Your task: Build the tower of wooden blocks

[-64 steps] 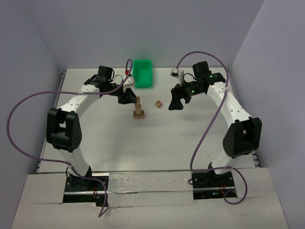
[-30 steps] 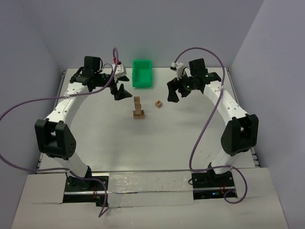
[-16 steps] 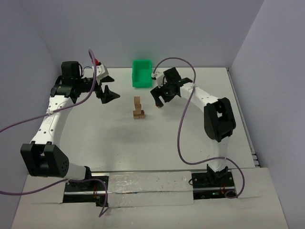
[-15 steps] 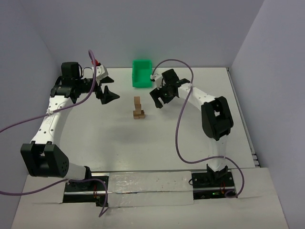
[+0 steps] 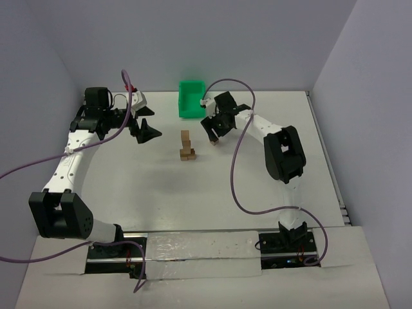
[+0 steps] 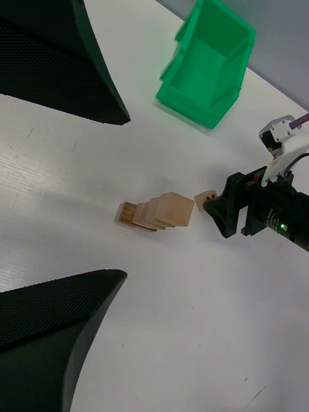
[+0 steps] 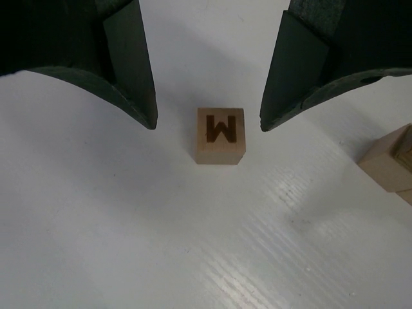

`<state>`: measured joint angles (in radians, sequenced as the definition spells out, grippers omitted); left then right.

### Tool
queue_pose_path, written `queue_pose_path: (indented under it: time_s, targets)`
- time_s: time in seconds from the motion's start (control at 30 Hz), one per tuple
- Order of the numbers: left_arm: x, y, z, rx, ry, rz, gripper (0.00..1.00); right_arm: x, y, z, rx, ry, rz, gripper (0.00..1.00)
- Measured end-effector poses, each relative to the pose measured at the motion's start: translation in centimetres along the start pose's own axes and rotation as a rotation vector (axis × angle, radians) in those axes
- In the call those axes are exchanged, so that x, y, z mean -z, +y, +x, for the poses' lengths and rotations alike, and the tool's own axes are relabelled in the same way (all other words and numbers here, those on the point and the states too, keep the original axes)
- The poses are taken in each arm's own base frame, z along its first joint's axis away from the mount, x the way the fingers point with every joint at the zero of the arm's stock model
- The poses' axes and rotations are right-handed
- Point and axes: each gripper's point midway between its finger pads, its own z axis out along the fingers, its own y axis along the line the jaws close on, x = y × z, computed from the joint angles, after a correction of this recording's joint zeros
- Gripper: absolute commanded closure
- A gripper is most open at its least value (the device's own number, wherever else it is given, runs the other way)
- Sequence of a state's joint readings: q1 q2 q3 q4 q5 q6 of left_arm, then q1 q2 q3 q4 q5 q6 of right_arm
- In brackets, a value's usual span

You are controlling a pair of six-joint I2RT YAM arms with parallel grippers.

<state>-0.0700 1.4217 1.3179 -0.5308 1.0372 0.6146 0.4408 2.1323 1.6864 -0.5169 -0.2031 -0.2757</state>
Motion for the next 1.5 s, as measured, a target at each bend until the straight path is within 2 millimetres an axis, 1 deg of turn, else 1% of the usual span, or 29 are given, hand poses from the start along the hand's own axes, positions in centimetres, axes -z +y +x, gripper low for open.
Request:
queue_pose_path:
  time_s: [0.13, 0.27, 0.37, 0.53, 0.7, 0.77, 1.03, 1.13, 1.2, 1.27, 1.3, 1.33, 1.4, 1.5]
  targets:
    - [0.0, 0.0, 0.1, -0.003, 0.001, 0.000, 0.01, -0.7, -0.2, 0.2, -0.001, 0.017, 0.002, 0.34]
    - [0.0, 0.1, 0.1, -0.008, 0.001, 0.001, 0.01, -1.1, -0.2, -0.2, 0.002, 0.019, 0.001, 0.35]
    - [0.0, 0.1, 0.1, -0.014, 0.001, 0.001, 0.01, -1.2, -0.2, -0.2, 0.003, 0.023, 0.001, 0.35]
    - [0.0, 0.1, 0.1, -0.016, 0.001, 0.001, 0.01, -1.7, 0.0, 0.3, 0.000, 0.053, -0.005, 0.38]
    - [0.0, 0.1, 0.1, -0.018, 0.001, 0.000, 0.01, -1.9, 0.1, 1.1, -0.002, 0.089, -0.007, 0.44]
    - [0.0, 0.1, 0.1, -0.019, 0.002, 0.000, 0.01, -1.9, 0.1, 1.1, 0.000, 0.096, -0.006, 0.47]
    - [-0.1, 0.1, 0.1, -0.018, 0.001, 0.000, 0.01, -2.0, 0.4, 0.9, 0.010, 0.100, -0.016, 0.71]
    - [-0.1, 0.1, 0.2, -0.009, 0.001, 0.000, 0.01, -2.1, 0.8, 0.9, 0.019, 0.095, -0.041, 0.78]
    - [-0.1, 0.0, 0.2, 0.001, 0.002, 0.000, 0.01, -2.0, 1.1, 0.9, 0.033, 0.093, -0.060, 0.80]
    - [-0.1, 0.0, 0.3, 0.011, 0.004, 0.002, 0.01, -1.5, 1.5, 1.2, 0.050, 0.099, -0.082, 0.82]
    - [-0.1, -0.1, 0.5, 0.019, 0.007, 0.004, 0.01, -0.9, 1.8, 1.6, 0.063, 0.111, -0.102, 0.83]
    - [-0.2, -0.1, 0.6, 0.028, 0.012, 0.007, 0.01, -0.2, 2.0, 1.4, 0.071, 0.107, -0.110, 0.84]
    - [-0.2, -0.3, 1.0, 0.047, 0.021, 0.014, 0.01, 1.6, 2.1, 0.8, 0.099, 0.091, -0.128, 0.86]
    - [-0.2, -0.8, 1.7, 0.081, 0.039, 0.028, 0.01, 4.7, 2.3, -1.0, 0.145, 0.044, -0.151, 0.87]
